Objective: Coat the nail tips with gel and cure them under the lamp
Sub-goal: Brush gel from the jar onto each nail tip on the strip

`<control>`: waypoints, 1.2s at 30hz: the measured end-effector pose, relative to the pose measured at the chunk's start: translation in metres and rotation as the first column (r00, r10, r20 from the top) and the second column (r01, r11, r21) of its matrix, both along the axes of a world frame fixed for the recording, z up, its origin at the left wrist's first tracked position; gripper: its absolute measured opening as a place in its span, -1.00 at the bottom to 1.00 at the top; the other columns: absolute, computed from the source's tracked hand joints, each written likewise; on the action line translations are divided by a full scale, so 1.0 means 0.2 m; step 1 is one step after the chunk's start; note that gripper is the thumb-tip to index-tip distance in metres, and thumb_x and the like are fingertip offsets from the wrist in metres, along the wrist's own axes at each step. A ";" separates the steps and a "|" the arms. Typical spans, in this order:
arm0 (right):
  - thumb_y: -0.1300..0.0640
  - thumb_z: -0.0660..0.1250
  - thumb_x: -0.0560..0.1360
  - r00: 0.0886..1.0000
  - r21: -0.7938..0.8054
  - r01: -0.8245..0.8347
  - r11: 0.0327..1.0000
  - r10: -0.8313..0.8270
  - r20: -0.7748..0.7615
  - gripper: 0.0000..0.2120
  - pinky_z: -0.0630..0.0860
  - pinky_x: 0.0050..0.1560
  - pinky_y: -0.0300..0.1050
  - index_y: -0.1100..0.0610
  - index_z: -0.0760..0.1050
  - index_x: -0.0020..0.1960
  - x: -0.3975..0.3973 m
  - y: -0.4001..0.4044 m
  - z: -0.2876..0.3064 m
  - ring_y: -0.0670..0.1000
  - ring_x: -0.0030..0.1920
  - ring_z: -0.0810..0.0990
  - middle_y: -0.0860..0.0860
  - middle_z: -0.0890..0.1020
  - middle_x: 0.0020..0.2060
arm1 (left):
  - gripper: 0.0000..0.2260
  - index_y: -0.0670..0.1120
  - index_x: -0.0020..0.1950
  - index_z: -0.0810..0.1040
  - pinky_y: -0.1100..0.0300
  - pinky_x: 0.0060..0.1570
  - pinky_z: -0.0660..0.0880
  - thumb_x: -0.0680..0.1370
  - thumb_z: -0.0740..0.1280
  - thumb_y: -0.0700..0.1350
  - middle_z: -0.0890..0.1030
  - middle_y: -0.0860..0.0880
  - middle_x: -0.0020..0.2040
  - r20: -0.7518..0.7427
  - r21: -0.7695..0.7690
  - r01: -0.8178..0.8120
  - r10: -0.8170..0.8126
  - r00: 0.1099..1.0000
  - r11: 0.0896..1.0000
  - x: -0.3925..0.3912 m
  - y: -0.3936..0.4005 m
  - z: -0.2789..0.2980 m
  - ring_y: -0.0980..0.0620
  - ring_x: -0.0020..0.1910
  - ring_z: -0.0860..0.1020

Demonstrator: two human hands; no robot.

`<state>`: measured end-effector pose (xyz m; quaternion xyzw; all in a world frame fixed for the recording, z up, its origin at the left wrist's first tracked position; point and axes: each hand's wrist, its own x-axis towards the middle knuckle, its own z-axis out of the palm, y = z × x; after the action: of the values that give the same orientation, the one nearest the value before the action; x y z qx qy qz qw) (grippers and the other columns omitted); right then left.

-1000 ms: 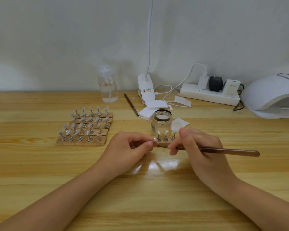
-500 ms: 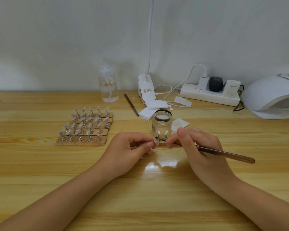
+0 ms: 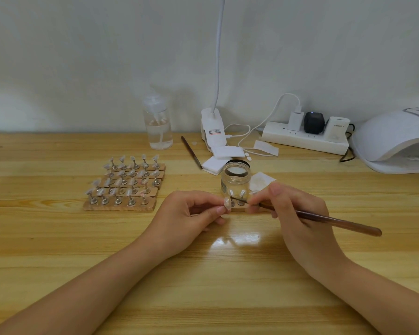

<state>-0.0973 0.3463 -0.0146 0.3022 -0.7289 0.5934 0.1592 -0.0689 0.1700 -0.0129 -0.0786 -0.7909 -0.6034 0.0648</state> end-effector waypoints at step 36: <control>-0.02 0.05 0.51 0.994 -0.026 -0.104 0.994 0.104 0.026 -0.56 0.35 -0.27 -0.47 0.10 0.60 -0.33 0.01 0.00 -0.01 -0.15 -0.36 0.57 0.04 0.63 -0.42 | -0.64 0.22 -0.28 0.66 0.36 -0.40 0.51 0.43 0.37 -0.28 0.67 0.16 -0.25 -0.035 0.046 -0.043 0.044 0.998 0.998 0.00 0.00 0.01 0.17 -0.24 0.64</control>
<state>-0.0949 0.3469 -0.0175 0.3298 -0.7068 0.6138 0.1219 -0.0688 0.1709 -0.0116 -0.0708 -0.7774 -0.6179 0.0941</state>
